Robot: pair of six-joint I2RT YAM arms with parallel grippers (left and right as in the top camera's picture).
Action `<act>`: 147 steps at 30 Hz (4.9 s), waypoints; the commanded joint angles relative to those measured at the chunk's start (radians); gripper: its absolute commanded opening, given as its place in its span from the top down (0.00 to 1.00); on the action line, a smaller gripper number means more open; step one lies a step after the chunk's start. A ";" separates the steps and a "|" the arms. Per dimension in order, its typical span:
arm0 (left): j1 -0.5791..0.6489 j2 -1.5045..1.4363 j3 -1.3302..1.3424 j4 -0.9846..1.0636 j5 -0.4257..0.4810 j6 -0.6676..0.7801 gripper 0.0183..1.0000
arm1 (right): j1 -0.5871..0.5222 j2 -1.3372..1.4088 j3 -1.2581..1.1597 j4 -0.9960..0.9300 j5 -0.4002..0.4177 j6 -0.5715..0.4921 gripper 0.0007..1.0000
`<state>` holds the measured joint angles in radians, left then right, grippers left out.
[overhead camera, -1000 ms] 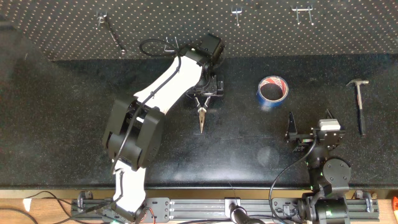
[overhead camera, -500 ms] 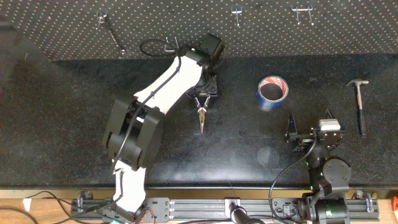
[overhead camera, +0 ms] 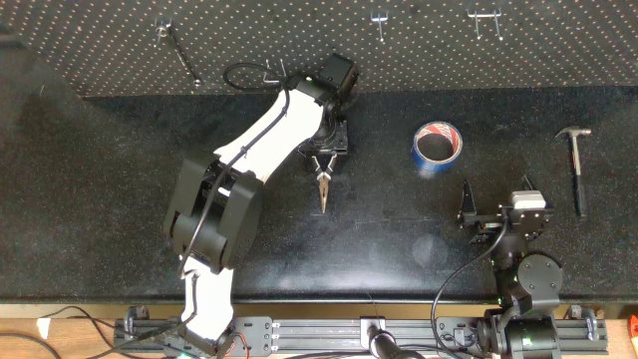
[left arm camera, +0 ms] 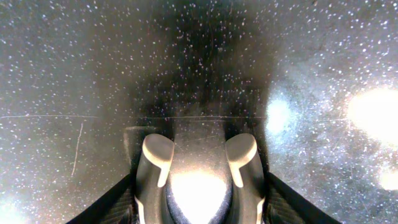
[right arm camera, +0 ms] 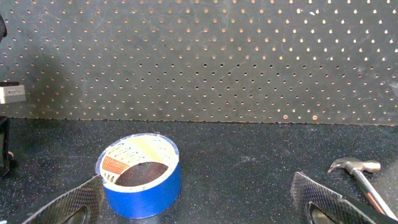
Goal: Place Tools Onto Pegboard
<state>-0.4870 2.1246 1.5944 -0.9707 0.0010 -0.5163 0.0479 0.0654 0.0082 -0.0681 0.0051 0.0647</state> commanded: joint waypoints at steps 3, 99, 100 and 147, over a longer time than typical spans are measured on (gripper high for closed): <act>0.002 0.026 0.018 -0.001 0.037 0.005 0.69 | 0.004 -0.007 -0.004 -0.005 -0.002 -0.014 0.02; 0.500 -2.087 -1.589 0.890 0.037 0.341 0.00 | 0.004 -0.007 -0.004 -0.005 -0.002 -0.014 0.02; 0.491 -2.124 -1.589 0.890 0.037 0.393 0.00 | 0.004 -0.007 -0.004 -0.005 -0.002 -0.014 0.02; 0.465 -2.121 -1.589 0.891 0.037 0.406 0.00 | 0.320 1.493 1.099 -0.578 -0.043 0.237 0.02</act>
<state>-0.0177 0.0128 0.0063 -0.0719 0.0277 -0.1268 0.3622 1.5181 1.0870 -0.6476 -0.0212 0.2543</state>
